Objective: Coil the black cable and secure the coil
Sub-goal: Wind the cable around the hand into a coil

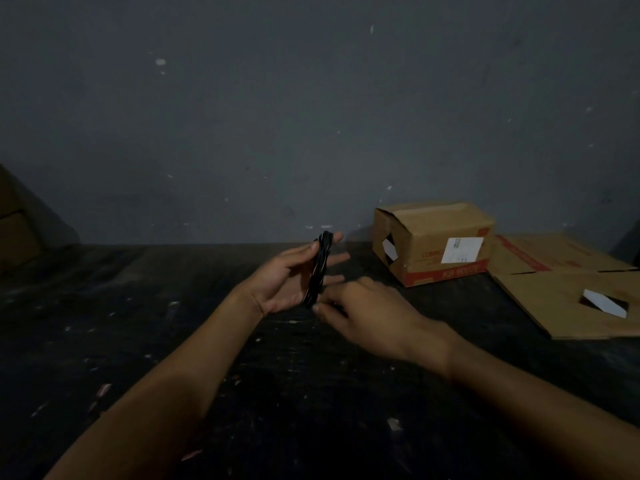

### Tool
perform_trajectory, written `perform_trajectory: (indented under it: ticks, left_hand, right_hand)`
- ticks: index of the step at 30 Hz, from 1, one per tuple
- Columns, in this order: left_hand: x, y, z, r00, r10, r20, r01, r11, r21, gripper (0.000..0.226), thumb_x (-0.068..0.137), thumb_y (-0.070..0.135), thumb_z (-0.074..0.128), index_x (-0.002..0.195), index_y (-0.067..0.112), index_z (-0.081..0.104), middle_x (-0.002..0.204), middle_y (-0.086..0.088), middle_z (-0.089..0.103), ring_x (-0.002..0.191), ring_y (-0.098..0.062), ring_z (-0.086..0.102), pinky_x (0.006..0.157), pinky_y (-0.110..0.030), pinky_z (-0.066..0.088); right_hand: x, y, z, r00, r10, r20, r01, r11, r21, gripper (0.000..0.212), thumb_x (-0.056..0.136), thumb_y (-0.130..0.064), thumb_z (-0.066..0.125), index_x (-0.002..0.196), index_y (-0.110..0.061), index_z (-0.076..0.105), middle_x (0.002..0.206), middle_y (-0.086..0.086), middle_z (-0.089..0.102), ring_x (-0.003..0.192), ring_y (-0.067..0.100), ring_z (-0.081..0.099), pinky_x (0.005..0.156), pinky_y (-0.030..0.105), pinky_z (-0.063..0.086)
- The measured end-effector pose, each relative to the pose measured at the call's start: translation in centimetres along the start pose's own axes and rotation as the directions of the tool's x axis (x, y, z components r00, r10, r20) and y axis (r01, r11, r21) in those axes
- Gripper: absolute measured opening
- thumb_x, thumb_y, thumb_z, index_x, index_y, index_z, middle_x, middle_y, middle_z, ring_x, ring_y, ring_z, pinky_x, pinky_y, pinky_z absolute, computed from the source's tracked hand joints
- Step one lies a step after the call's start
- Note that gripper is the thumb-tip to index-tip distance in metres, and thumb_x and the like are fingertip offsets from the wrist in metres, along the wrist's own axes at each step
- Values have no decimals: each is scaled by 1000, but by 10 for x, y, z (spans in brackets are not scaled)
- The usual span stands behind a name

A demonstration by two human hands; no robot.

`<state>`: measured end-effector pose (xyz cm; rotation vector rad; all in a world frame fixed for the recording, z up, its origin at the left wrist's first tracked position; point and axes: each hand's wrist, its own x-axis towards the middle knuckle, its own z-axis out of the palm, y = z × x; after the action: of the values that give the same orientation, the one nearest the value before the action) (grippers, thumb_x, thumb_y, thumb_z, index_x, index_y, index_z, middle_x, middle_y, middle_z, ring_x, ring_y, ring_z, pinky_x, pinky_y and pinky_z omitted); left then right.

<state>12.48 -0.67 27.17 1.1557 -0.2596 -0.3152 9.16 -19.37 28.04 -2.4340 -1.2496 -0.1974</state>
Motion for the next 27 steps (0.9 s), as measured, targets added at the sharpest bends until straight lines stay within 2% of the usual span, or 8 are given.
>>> perform_trajectory:
  ticks: [2,4,7,12,17,21,24,27]
  left_hand:
    - [0,-4,-1,1000,-15,-13,15,1000,-23,45,93,30,48,136,19,56,130,-15,61,103,-25,64,79,-40,57]
    - [-1,-9,-2,1000,-20,-5,20,1000,12,46,94,27,48,137,14,53,110,-12,64,92,-25,64,85,-45,52]
    - [-1,-18,-4,999,-51,1,51,997,60,42,95,25,48,134,9,53,119,-15,61,121,-41,48,104,-64,33]
    - [-4,-23,0,993,-93,76,90,995,45,37,92,26,52,126,16,64,116,-9,69,122,-39,54,95,-62,41]
    - [-7,-25,7,978,-153,145,142,987,81,45,88,31,60,132,22,60,143,-12,53,134,-40,44,93,-61,44]
    - [-11,-22,10,955,-187,229,172,982,83,50,90,34,64,138,24,54,158,-22,22,140,-45,26,100,-64,39]
    - [-14,-20,10,947,-196,256,177,980,92,56,90,34,64,143,24,48,156,-16,34,141,-42,32,103,-66,33]
    - [-17,-20,11,913,-173,370,162,985,60,53,97,31,54,147,21,39,158,-18,28,144,-45,23,105,-68,25]
  right_hand:
    - [5,2,-18,1000,-1,13,2,998,-66,17,97,-39,48,97,-32,63,71,-16,51,58,-3,48,51,20,30]
    - [11,6,-36,1000,11,2,-11,995,-100,16,96,-40,49,94,-33,64,78,-13,60,63,2,55,52,24,38]
    - [20,15,-59,999,36,-30,-40,990,-137,13,92,-43,53,83,-37,60,78,-9,65,71,11,61,60,32,48]
    - [29,34,-78,997,51,-60,-62,977,-205,18,88,-47,57,87,-32,66,81,-3,68,74,16,61,56,30,41]
    - [32,44,-88,996,37,-80,-47,992,-117,20,84,-47,63,87,-28,68,72,-12,59,67,4,54,52,28,34]
    - [33,52,-91,996,18,-89,-19,1000,-12,19,84,-42,65,89,-25,71,79,-9,64,70,4,56,57,31,40]
    - [34,66,-88,987,35,-155,-24,997,74,13,87,-36,63,87,-25,70,75,-10,63,70,0,56,59,31,42]
    - [31,82,-77,970,46,-240,-15,991,133,10,92,-27,59,85,-28,66,69,-18,59,67,-9,54,58,20,37]
